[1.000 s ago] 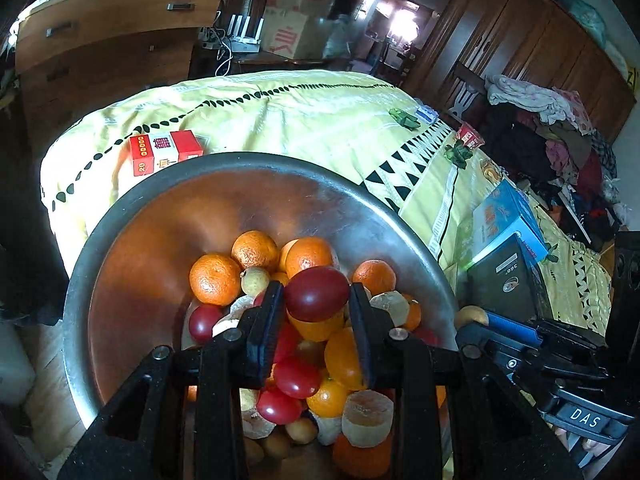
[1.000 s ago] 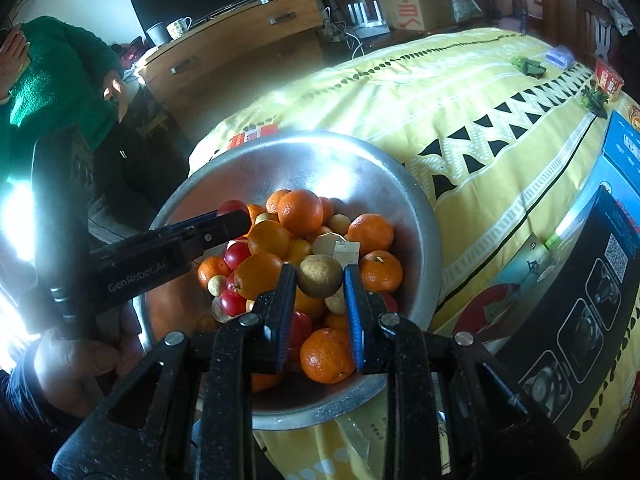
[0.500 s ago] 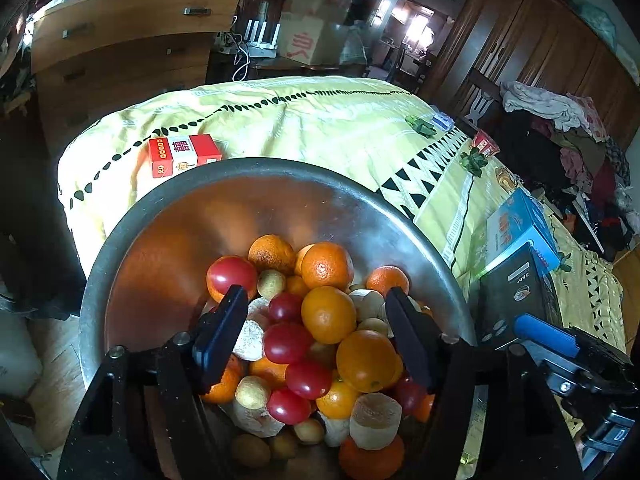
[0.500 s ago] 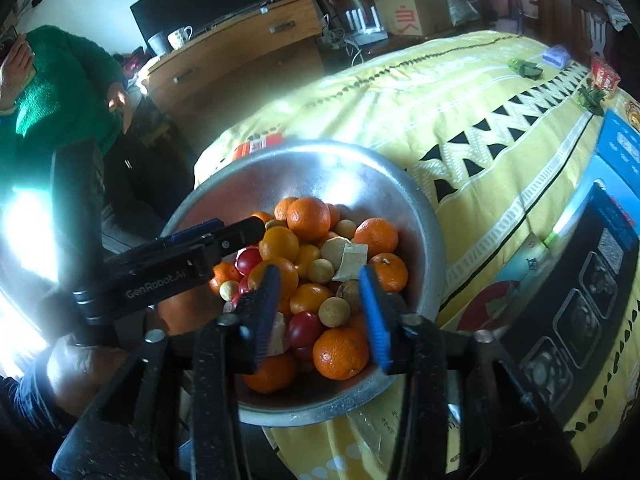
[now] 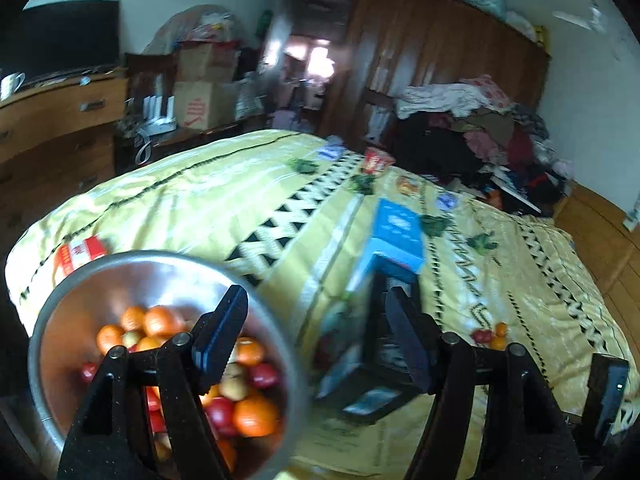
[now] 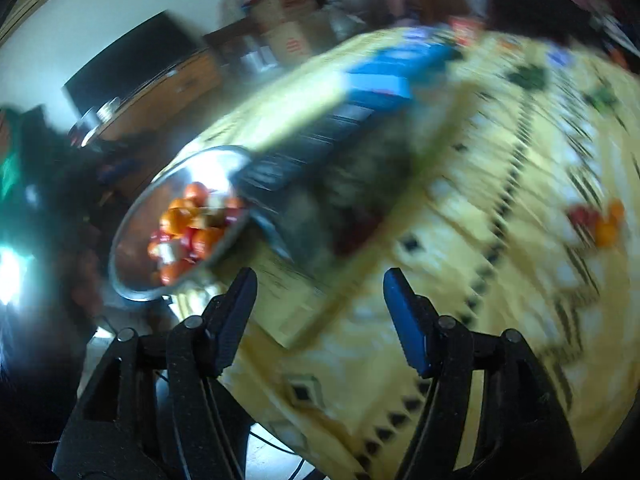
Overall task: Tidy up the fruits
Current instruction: 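Move both open tools back to the fruit cluster on the bedspread, then grasp a red tomato with the left tool while the right tool grasps the beige round slice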
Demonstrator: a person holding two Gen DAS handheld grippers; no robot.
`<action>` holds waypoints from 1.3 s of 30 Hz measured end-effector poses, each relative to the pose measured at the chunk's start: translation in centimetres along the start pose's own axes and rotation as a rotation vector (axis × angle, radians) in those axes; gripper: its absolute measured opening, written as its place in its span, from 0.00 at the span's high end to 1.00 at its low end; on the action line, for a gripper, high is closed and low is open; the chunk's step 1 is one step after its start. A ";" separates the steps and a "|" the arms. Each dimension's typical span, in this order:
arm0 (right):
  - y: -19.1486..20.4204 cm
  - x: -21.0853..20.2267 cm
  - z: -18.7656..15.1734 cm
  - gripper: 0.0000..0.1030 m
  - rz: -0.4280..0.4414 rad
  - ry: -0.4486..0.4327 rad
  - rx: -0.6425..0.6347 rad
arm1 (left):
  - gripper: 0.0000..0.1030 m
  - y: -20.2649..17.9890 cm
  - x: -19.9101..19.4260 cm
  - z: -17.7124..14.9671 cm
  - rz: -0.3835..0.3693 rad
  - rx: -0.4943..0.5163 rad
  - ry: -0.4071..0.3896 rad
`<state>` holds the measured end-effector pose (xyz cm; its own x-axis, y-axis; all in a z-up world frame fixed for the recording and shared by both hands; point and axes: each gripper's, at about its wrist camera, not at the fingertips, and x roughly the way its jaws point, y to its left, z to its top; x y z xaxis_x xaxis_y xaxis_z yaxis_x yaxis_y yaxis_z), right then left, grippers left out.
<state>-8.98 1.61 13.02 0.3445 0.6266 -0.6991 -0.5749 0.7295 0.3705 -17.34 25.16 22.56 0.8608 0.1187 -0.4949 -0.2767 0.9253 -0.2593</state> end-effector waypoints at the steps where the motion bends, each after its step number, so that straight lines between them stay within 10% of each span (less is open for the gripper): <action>1: -1.3 -0.8 -0.4 0.35 -0.015 -0.008 0.032 | 0.29 -2.4 0.1 0.1 -0.050 0.043 -0.005; 9: -10.1 -5.3 -3.6 0.34 -0.130 -0.053 0.211 | 0.29 -16.8 7.0 -2.5 -0.325 0.198 0.167; 15: -14.6 -6.6 -5.7 0.34 -0.139 -0.060 0.311 | 0.31 -23.3 17.3 -7.0 -0.364 0.291 0.327; 24: -18.8 -8.1 -6.7 0.34 -0.142 -0.083 0.365 | 0.52 -28.0 30.2 -13.2 -0.375 0.359 0.527; 39: -22.8 -7.7 -7.0 0.34 -0.158 -0.077 0.425 | 0.57 -30.1 34.8 -14.1 -0.406 0.375 0.547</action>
<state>-3.73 -21.75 5.67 0.4673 0.5051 -0.7256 -0.1607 0.8556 0.4921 14.91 -3.63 1.50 0.5032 -0.3603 -0.7854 0.2625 0.9297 -0.2583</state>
